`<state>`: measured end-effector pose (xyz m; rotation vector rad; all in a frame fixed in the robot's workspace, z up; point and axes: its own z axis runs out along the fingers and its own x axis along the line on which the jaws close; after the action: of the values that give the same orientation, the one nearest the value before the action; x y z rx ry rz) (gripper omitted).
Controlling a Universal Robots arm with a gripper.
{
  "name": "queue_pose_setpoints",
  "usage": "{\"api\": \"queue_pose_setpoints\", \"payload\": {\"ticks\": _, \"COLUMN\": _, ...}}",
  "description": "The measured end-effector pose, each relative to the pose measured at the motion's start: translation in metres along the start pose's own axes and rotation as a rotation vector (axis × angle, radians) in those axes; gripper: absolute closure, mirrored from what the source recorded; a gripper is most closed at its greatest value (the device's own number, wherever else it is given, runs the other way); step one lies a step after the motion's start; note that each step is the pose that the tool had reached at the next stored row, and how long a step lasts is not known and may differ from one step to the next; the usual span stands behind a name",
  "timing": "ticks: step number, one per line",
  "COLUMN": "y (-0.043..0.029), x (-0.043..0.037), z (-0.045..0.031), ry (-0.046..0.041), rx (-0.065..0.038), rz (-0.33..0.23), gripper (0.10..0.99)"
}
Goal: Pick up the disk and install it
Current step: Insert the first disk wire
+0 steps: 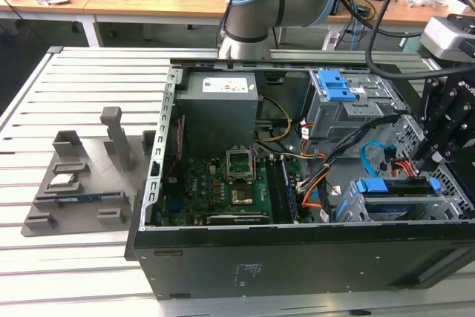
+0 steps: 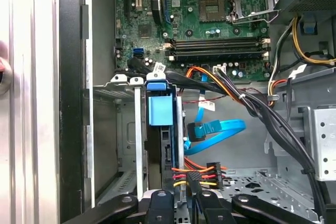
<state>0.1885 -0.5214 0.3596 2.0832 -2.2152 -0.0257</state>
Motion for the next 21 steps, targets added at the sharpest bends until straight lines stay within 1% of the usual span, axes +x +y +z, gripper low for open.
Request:
{"api": "queue_pose_setpoints", "payload": {"ticks": 2, "y": 0.0001, "x": -0.0006, "z": -0.0006, "ry": 0.0003, "rx": 0.0, "rz": 0.0, "gripper": 0.98}}
{"api": "queue_pose_setpoints", "payload": {"ticks": 10, "y": 0.0002, "x": -0.0013, "z": -0.0014, "ry": 0.0, "rx": 0.0, "rz": 0.0, "gripper": 0.98}}
{"api": "queue_pose_setpoints", "payload": {"ticks": 14, "y": 0.0006, "x": -0.0009, "z": -0.006, "ry": 0.0002, "rx": 0.0, "rz": 0.0, "gripper": 0.98}}
{"api": "queue_pose_setpoints", "payload": {"ticks": 21, "y": 0.0006, "x": -0.0009, "z": -0.0065, "ry": 0.0003, "rx": 0.0, "rz": 0.0, "gripper": 0.98}}
